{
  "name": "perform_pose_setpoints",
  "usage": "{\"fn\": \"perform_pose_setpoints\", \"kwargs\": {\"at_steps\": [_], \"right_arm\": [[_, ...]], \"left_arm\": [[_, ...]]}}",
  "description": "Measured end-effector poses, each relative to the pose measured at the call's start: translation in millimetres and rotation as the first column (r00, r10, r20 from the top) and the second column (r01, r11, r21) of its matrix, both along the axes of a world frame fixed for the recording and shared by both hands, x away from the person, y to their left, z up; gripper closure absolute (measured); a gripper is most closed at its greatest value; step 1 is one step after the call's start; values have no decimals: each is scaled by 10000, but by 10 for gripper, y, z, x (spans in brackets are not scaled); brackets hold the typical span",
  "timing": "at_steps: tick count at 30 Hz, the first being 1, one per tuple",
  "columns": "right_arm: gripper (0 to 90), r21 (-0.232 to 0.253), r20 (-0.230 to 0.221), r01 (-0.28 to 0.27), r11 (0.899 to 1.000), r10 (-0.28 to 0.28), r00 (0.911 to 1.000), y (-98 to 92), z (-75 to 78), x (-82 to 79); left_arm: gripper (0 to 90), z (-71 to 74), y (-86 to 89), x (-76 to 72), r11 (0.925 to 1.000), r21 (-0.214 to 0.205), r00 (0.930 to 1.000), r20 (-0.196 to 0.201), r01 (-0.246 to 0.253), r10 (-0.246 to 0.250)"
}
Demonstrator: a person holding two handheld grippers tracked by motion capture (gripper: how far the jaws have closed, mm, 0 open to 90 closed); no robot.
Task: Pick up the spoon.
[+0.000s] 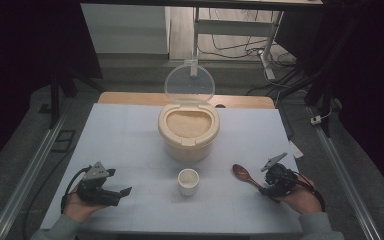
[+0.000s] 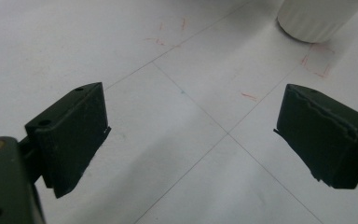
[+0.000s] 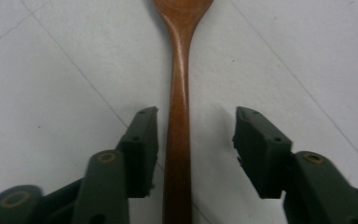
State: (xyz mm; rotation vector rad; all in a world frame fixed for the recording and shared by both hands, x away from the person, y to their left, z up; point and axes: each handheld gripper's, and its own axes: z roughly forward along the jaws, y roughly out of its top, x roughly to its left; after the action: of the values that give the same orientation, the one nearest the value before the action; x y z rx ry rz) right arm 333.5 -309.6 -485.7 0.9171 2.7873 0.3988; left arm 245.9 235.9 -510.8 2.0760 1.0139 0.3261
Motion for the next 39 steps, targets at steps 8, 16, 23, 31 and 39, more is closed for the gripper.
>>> {"fn": "perform_pose_setpoints", "kwargs": {"at_steps": [8,16,23,31,39], "right_arm": [[671,-151,-275,-223,9996,219,9994,56,-20,20],[762,-598,-971,-446,9972,387,9945,158,-16,81],[800,18,-1081,-372,9993,371,9934,72,-28,115],[803,-283,-627,-659,9974,640,9960,121,-2,75],[803,797,121,-619,9949,611,9981,9,143,-24]], "left_arm": [[89,0,10,1,10000,-17,10000,-4,-21,21],[89,-7,8,11,10000,30,10000,-48,1,0],[90,-11,5,10,10000,30,10000,-61,26,-26],[91,-16,8,12,10000,47,10000,-75,-3,3],[92,-18,18,15,10000,66,10000,-80,-35,35]]}}
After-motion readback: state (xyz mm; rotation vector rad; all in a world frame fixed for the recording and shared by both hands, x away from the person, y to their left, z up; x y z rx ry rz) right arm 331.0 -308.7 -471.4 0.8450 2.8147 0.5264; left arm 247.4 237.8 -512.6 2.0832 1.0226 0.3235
